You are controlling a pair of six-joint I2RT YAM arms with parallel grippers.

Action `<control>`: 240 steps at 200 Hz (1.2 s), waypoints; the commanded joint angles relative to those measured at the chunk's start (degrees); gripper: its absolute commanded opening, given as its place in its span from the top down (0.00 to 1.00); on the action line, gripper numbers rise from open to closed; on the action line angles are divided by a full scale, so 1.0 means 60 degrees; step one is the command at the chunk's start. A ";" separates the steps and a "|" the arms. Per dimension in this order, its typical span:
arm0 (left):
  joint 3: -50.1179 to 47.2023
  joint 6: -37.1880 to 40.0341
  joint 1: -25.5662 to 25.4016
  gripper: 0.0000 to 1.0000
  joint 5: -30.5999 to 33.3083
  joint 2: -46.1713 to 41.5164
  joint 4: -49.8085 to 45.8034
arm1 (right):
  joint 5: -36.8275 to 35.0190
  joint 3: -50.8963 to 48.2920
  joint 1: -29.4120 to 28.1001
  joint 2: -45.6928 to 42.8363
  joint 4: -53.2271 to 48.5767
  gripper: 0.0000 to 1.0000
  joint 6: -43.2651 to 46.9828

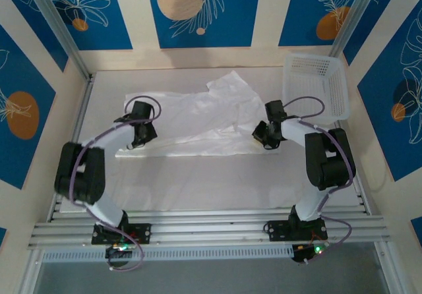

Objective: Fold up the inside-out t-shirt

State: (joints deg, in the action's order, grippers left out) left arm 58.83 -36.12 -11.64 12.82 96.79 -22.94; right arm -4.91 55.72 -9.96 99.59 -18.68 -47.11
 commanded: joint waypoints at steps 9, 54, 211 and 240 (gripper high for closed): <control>0.0506 -0.0447 0.0706 1.00 -0.0671 0.1393 -0.0143 | 0.0252 -0.0421 0.0079 -0.0049 0.0222 0.91 -0.0164; -0.1819 -0.1070 0.1202 1.00 -0.1368 0.0052 0.0284 | 0.0898 -0.1310 0.0049 -0.1017 -0.0668 0.86 0.0188; -0.4127 0.1476 0.1002 0.48 -0.1880 -0.8130 0.1054 | -0.2678 0.2534 -0.1521 -0.1198 -0.1486 0.67 0.4998; -0.3393 0.2151 0.1002 0.47 -0.1572 -0.7537 0.0992 | -0.3599 0.5566 -0.1341 0.1742 -0.2629 0.65 0.6047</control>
State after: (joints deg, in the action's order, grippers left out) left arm 35.16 -29.95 -5.17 1.67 49.69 -18.79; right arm -18.17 79.35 -19.00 98.06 -28.64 -20.40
